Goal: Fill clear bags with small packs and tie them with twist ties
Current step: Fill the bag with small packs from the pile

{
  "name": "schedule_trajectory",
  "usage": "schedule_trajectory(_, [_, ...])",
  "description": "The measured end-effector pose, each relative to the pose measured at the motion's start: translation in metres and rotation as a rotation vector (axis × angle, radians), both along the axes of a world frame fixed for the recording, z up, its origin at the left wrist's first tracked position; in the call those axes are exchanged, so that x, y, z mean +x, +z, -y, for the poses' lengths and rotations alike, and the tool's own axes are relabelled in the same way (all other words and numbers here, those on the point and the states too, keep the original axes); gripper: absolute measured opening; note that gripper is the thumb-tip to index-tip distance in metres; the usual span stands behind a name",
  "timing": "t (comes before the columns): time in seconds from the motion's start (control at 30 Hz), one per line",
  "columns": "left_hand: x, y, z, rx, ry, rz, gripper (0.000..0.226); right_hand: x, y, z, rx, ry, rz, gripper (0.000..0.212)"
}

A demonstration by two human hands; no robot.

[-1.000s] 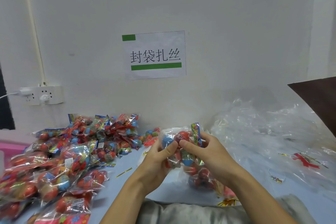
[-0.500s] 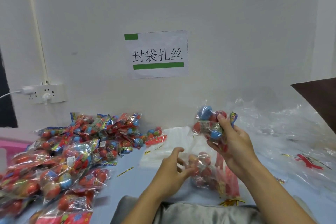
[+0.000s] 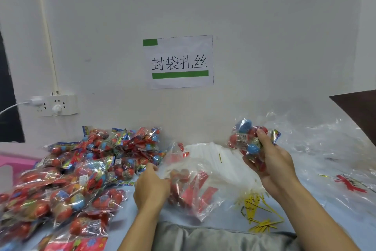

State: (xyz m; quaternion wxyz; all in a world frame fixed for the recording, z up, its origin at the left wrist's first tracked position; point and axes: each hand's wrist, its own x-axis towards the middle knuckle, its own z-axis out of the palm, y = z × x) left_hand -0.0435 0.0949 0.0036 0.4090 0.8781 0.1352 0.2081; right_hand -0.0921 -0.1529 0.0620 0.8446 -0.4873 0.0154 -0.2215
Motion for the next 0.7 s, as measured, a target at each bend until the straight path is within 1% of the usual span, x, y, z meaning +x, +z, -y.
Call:
schedule_trajectory(0.07, [-0.001, 0.004, 0.001, 0.034, 0.037, 0.017, 0.048, 0.001, -0.001, 0.0, -0.02, -0.014, -0.017, 0.025])
schedule_trajectory(0.1, [-0.002, 0.008, 0.005, 0.043, 0.051, 0.078, 0.055, 0.002, -0.002, 0.0, -0.029, -0.021, -0.025, 0.026])
schedule_trajectory(0.13, [-0.005, 0.013, 0.01, 0.056, 0.052, 0.18, 0.057, 0.002, -0.002, 0.0, -0.037, -0.028, -0.034, 0.027])
schedule_trajectory(0.17, [-0.009, 0.018, 0.016, 0.075, 0.027, 0.311, 0.053, 0.002, -0.002, 0.0, -0.043, -0.035, -0.043, 0.029])
schedule_trajectory(0.2, [-0.013, 0.023, 0.023, 0.092, -0.037, 0.449, 0.044, 0.002, -0.002, 0.0, -0.049, -0.043, -0.051, 0.031])
schedule_trajectory(0.23, [-0.017, 0.026, 0.031, 0.098, -0.152, 0.555, 0.032, 0.002, -0.003, 0.0, -0.055, -0.05, -0.061, 0.033])
schedule_trajectory(0.27, [-0.022, 0.027, 0.039, 0.108, -0.298, 0.61, 0.022, 0.002, -0.004, 0.0, -0.061, -0.058, -0.071, 0.035])
schedule_trajectory(0.3, [-0.028, 0.028, 0.047, 0.147, -0.454, 0.604, 0.016, 0.003, -0.004, 0.0, -0.068, -0.065, -0.081, 0.036])
schedule_trajectory(0.33, [-0.032, 0.026, 0.054, 0.233, -0.593, 0.543, 0.019, 0.003, -0.005, 0.0, -0.075, -0.074, -0.09, 0.036])
schedule_trajectory(0.37, [-0.034, 0.023, 0.06, 0.369, -0.686, 0.456, 0.031, 0.004, -0.005, 0.0, -0.08, -0.083, -0.098, 0.037])
schedule_trajectory(0.4, [-0.033, 0.017, 0.064, 0.526, -0.723, 0.37, 0.044, 0.004, -0.005, 0.0, -0.082, -0.091, -0.106, 0.037])
schedule_trajectory(0.43, [-0.032, 0.012, 0.066, 0.655, -0.723, 0.308, 0.052, 0.004, -0.005, 0.0, -0.084, -0.096, -0.112, 0.037])
schedule_trajectory(0.47, [-0.029, 0.007, 0.065, 0.74, -0.7, 0.274, 0.052, 0.005, -0.006, 0.0, -0.084, -0.1, -0.119, 0.038])
schedule_trajectory(0.5, [-0.027, 0.006, 0.063, 0.766, -0.656, 0.263, 0.045, 0.005, -0.006, 0.0, -0.083, -0.103, -0.125, 0.038])
schedule_trajectory(0.53, [-0.023, 0.006, 0.06, 0.726, -0.604, 0.278, 0.034, 0.004, -0.005, 0.001, -0.081, -0.101, -0.128, 0.037])
schedule_trajectory(0.57, [-0.021, 0.008, 0.056, 0.635, -0.553, 0.299, 0.022, 0.004, -0.005, 0.001, -0.078, -0.09, -0.127, 0.035])
schedule_trajectory(0.6, [-0.018, 0.01, 0.053, 0.499, -0.498, 0.324, 0.014, 0.002, -0.004, 0.002, -0.08, -0.058, -0.119, 0.034])
schedule_trajectory(0.63, [-0.016, 0.012, 0.05, 0.345, -0.44, 0.344, 0.01, 0.0, -0.003, 0.002, -0.098, 0.005, -0.109, 0.034])
schedule_trajectory(0.7, [-0.014, 0.018, 0.045, 0.072, -0.337, 0.371, 0.007, -0.005, 0.0, 0.001, -0.196, 0.215, -0.08, 0.035])
